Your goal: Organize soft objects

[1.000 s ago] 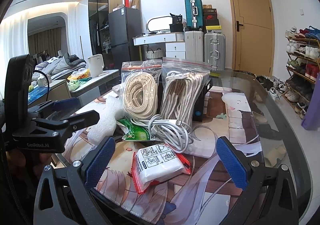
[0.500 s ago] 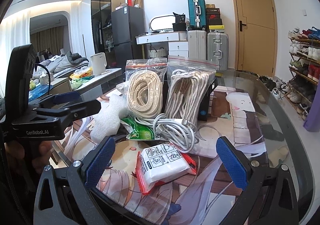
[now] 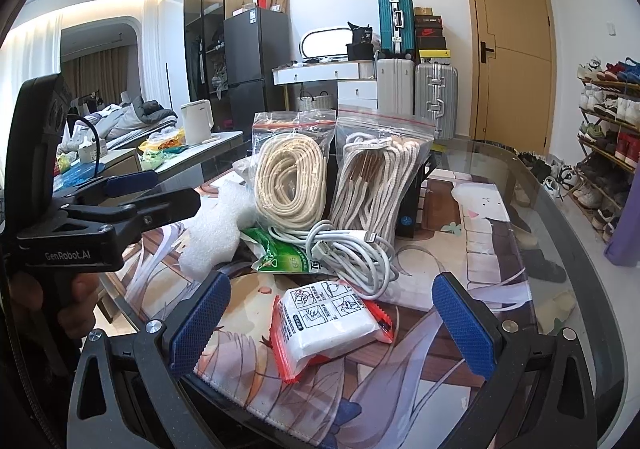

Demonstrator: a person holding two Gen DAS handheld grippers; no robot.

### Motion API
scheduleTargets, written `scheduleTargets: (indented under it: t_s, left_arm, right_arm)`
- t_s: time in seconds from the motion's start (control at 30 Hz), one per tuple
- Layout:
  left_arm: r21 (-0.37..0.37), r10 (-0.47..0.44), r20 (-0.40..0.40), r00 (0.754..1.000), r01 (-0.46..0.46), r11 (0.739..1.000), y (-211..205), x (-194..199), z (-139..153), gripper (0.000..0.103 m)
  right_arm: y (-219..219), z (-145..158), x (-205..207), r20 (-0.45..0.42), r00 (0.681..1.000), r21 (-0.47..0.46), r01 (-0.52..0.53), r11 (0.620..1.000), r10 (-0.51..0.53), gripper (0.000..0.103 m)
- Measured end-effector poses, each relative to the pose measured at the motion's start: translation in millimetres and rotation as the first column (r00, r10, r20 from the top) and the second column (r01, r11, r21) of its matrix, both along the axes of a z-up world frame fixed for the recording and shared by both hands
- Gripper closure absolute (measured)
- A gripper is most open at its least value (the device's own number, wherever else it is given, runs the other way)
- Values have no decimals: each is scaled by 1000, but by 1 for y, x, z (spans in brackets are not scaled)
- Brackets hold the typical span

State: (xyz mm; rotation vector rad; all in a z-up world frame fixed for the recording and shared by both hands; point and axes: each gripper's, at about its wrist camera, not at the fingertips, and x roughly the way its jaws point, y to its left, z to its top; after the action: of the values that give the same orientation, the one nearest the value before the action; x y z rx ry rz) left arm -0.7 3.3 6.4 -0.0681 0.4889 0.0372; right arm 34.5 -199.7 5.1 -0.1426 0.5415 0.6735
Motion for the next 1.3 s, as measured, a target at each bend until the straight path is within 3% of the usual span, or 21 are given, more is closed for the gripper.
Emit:
scheduleTargets:
  t_s: [0.63,1.3]
  left_arm:
    - [0,3,-7,1000,-3,1000,-1,1,-3,0]
    - [-5,9,-56,998,-10,1000,4,9,-12,0]
  right_arm:
    - [-2,-6,1,-23,1000,-2,-4,1000,4,1]
    - [5,-26,12,-83,996,-87,4,996,-11,1]
